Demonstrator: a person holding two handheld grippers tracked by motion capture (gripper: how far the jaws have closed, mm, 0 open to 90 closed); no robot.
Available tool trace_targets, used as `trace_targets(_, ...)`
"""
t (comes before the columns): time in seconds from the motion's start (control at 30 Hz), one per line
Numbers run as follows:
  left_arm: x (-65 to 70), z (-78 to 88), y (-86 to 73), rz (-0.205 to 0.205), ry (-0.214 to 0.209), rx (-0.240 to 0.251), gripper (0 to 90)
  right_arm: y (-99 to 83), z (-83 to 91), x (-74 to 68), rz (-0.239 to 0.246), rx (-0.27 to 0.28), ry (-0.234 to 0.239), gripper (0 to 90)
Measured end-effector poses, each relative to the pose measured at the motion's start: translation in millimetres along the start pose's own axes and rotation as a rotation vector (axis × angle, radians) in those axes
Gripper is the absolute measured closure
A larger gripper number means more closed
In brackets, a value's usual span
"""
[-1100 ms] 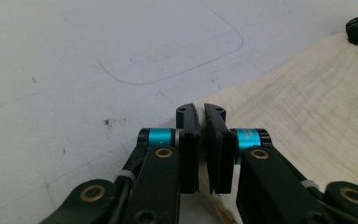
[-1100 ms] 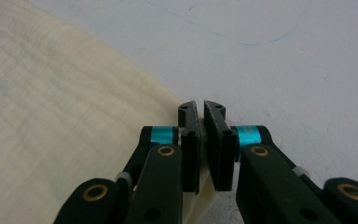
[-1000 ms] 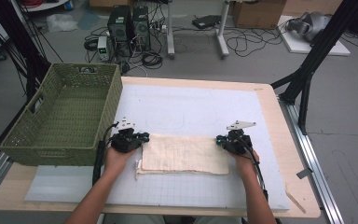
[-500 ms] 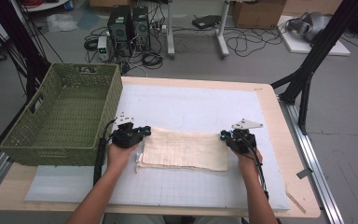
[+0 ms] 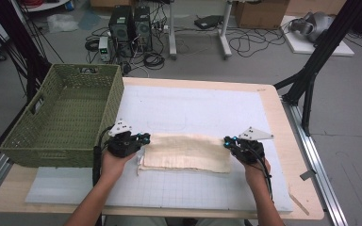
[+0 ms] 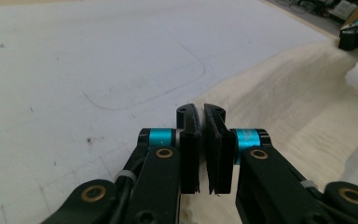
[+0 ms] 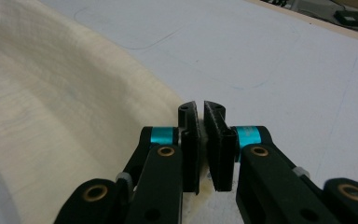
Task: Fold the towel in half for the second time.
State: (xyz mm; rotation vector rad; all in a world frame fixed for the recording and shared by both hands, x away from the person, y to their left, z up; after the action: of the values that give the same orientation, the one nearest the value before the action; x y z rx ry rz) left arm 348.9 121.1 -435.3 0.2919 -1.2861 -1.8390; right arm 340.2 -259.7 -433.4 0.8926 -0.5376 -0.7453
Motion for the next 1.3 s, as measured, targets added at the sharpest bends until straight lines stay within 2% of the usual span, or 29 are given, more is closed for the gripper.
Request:
trace_targets(0.2,6.5,6.5,-6.8,-0.023,-0.013,-0.008,84.3,-7.7,8.7,-8.4,0.009,0.006,0.02,85.1)
trace_targets(0.33,7.8,9.5,-12.4,-0.019,-0.019,-0.019,84.1,-12.7,15.1,-13.2,0.014,0.013,0.028,85.1)
trace_targets(0.5,11.0,16.3,-17.9,-0.032,-0.024,-0.028,84.0,-17.8,23.3,-18.0,0.022,0.017,0.038,85.1)
trace_targets(0.6,11.7,19.3,-20.9,-0.045,-0.028,-0.036,83.9,-20.5,26.5,-21.7,0.036,0.009,0.045,85.2)
trace_targets(0.83,11.8,23.6,-28.5,-0.045,-0.038,-0.051,83.7,-25.8,32.7,-29.8,0.052,-0.004,0.061,85.1)
trace_targets(0.97,10.8,23.3,-32.0,-0.04,-0.029,-0.054,83.4,-32.2,33.4,-32.3,0.044,-0.009,0.07,85.1)
trace_targets(1.3,11.9,21.4,-35.6,-0.073,-0.005,-0.072,80.4,-35.7,31.3,-34.3,0.048,-0.019,0.075,84.9)
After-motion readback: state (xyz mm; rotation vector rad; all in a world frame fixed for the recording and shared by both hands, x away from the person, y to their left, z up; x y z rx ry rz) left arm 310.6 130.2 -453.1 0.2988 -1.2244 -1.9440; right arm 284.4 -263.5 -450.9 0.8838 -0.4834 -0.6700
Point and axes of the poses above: each handheld gripper's, and its own axes: z roughly backward along the jaws, y roughly out of its top, x roughly to its right, the point moved 3 cm from there along -z, roughly forward along the jaws, and after that the axes turned 5 degrees about z, right-handed, at the moved point
